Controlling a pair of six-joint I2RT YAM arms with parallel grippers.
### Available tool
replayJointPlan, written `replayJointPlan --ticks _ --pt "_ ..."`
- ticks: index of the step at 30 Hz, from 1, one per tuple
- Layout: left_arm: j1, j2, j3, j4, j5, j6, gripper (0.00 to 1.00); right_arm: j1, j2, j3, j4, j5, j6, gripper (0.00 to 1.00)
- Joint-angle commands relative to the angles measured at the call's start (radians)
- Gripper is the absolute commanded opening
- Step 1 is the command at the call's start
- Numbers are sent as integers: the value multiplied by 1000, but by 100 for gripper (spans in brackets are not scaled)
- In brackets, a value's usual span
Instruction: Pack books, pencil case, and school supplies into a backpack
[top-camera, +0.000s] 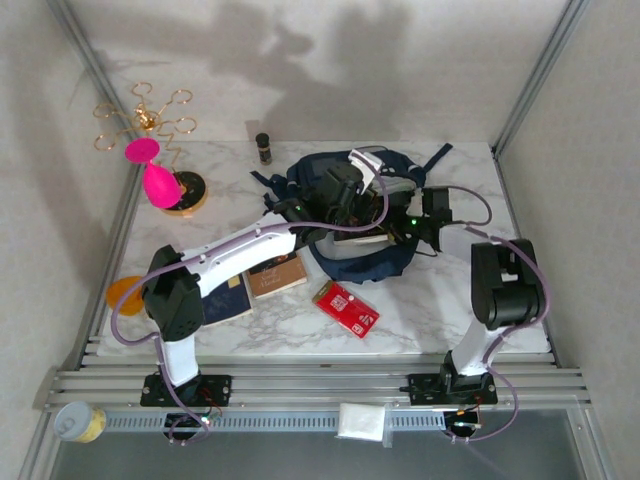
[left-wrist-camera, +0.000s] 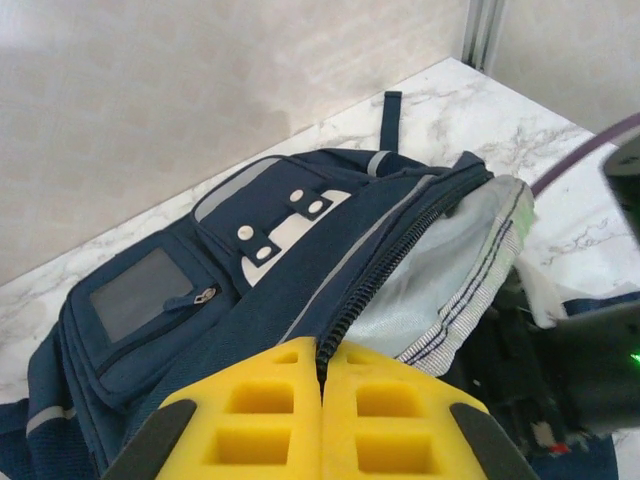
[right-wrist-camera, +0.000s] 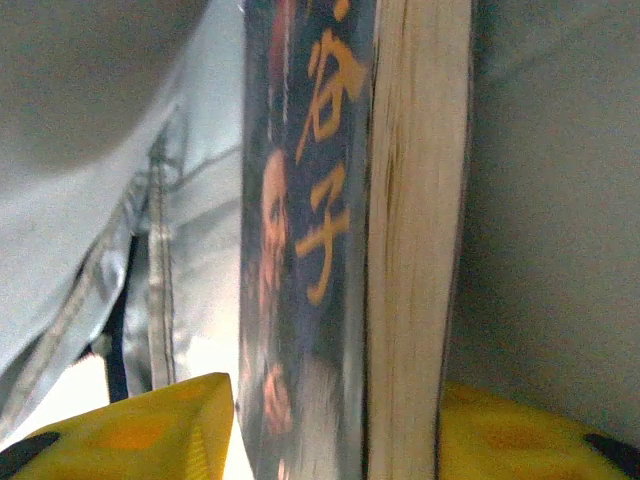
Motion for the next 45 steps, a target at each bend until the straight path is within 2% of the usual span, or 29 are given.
replayJointPlan --ticks 1,3,7,13,16,20,23,26,30,33,38,42,45 --pt "-1 -57 10 128 -37 -34 0 7 -90 -73 -114 58 -23 50" --pt "-1 -56 11 131 -29 -35 0 9 -131 -108 -117 58 -12 49" --pt "-1 -52 13 133 -9 -43 0 23 -178 -179 -5 -8 54 41" --pt "-2 -46 30 118 24 -44 0 23 -126 -159 68 30 46 20" --pt "-2 -52 35 105 33 -35 0 24 -100 -144 189 32 52 10" --pt "-2 -61 35 78 30 -10 0 23 -56 -113 355 28 81 5" --pt "-2 -66 34 62 11 9 0 25 -11 -66 400 53 60 4" --pt "-1 -77 27 61 -15 21 0 19 52 -7 348 128 24 3" --pt "2 -74 35 64 -17 19 0 28 121 3 392 125 33 4" --pt "2 -74 36 63 -25 20 0 26 116 -17 370 143 27 15" --pt "13 -42 47 41 -50 11 0 26 -31 -78 269 168 -30 28" --pt "17 -24 15 43 -44 -25 0 25 -244 -175 120 217 -83 37" --pt "24 -11 7 4 12 -77 0 25 -415 -205 -57 312 -84 41"
